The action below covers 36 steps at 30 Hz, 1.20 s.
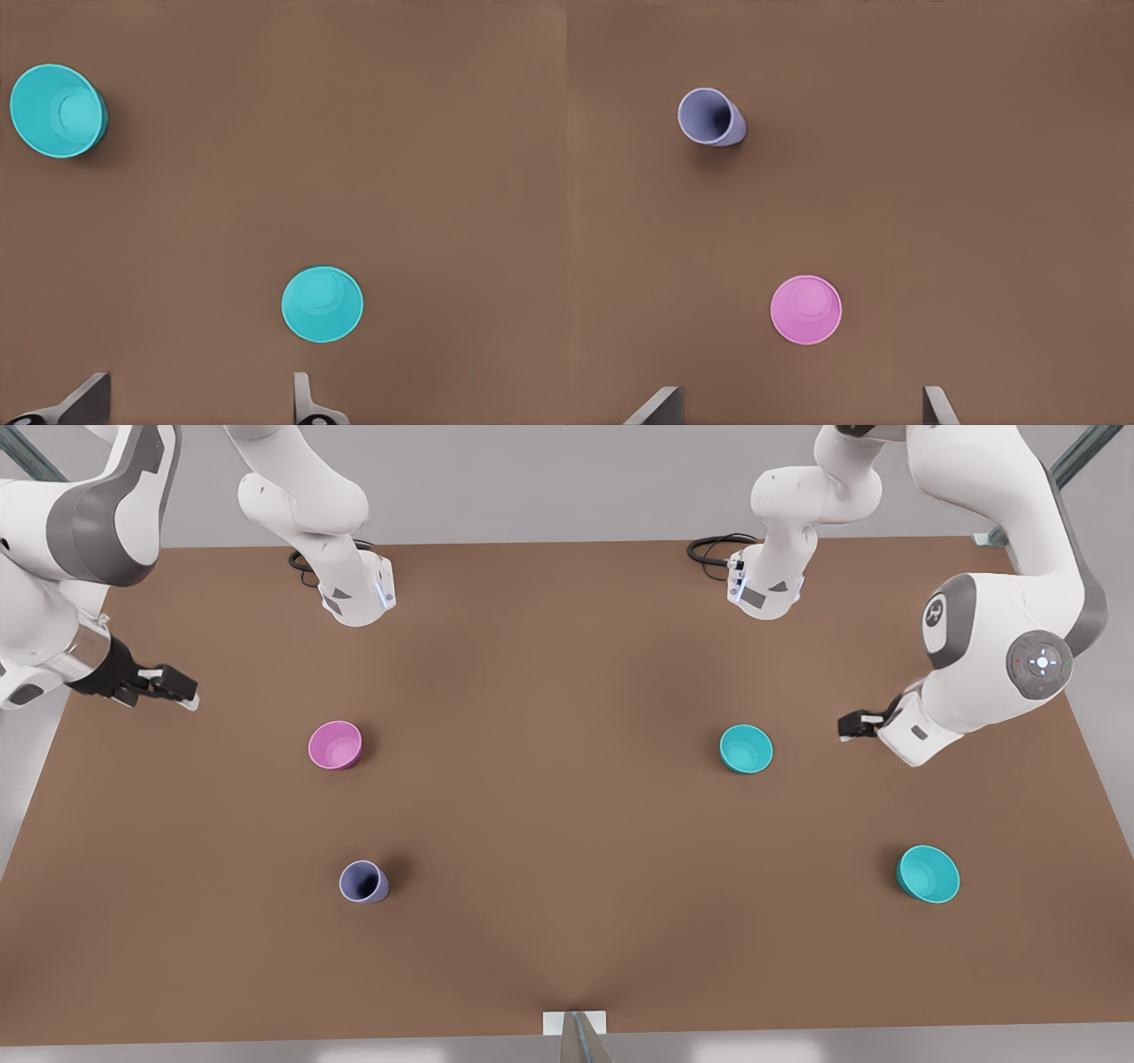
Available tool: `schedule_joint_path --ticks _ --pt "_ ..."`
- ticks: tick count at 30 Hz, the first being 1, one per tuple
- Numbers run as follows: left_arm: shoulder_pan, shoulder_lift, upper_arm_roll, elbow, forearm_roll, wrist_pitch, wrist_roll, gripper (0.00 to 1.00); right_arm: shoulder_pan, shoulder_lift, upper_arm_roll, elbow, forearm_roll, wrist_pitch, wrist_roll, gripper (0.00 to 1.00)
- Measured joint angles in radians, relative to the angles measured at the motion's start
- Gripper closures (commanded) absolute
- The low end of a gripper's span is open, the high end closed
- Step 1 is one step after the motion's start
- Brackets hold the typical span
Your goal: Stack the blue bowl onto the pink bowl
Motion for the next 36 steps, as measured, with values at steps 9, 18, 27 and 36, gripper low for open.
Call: schedule_joint_path --ticks 9,18,27,36 --pt "0.057 0.004 -0.003 0.019 -0.049 0.020 0.012 0.00 0.045 -0.151 0.006 -0.589 0.012 0.211 -0.005 0.00" --pt "0.061 0.024 -0.003 0.020 -0.050 0.025 0.020 0.00 0.182 0.051 -0.004 -0.848 0.017 0.730 0.027 0.00" --pt "0.056 0.025 -0.003 0.019 -0.050 0.024 0.025 0.00 0.002 0.076 -0.004 -0.940 0.017 0.944 0.036 0.00" --pt "0.066 0.051 -0.001 0.023 -0.051 0.031 0.027 0.00 0.015 0.118 -0.004 -1.005 0.016 1.073 0.037 0.00"
